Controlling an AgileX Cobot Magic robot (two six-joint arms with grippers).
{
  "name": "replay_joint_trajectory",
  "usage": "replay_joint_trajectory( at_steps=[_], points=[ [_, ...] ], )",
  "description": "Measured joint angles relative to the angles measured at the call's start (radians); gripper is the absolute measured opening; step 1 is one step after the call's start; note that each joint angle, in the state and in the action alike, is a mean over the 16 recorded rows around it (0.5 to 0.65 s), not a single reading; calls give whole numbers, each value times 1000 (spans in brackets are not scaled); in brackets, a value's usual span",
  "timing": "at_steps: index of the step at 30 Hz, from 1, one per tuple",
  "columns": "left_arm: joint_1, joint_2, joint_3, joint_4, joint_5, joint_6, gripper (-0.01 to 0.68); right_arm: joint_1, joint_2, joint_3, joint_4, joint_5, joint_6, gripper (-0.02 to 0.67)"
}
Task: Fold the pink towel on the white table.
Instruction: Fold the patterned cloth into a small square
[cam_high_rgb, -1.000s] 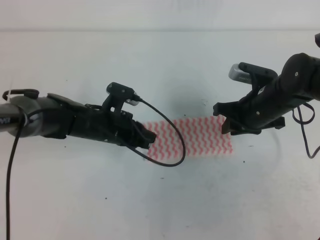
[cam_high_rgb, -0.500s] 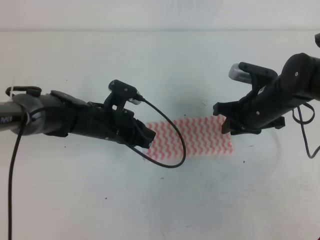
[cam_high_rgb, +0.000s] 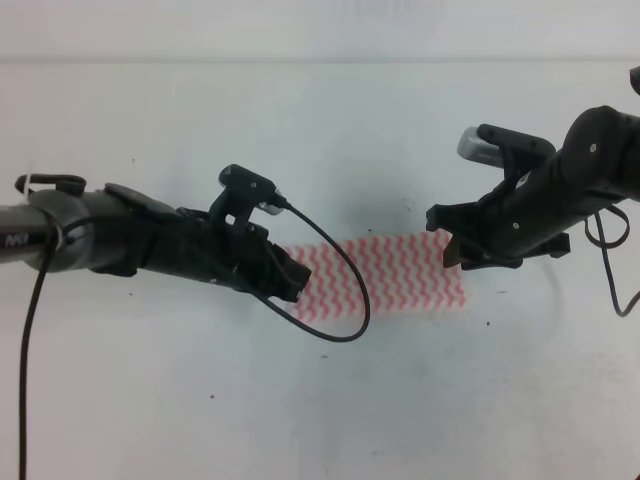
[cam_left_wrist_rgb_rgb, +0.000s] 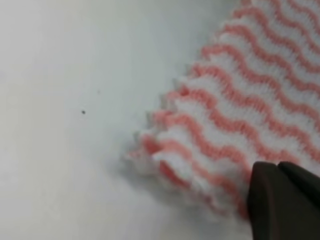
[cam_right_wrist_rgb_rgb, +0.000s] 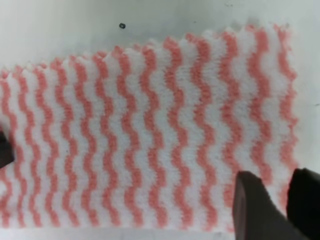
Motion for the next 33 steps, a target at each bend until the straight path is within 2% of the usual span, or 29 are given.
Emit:
replay_joint_trajectory(
  at_steps=[11, 26, 33],
  points=[
    [0, 16, -2, -8, 2, 0, 0, 0, 1, 0, -9, -6, 2, 16],
    [0, 16, -2, -8, -3, -2, 0, -12, 33, 0, -94, -22, 100, 32],
    [0, 16, -2, -8, -2, -3, 0, -19, 72, 0, -70, -36, 103, 34]
  ],
)
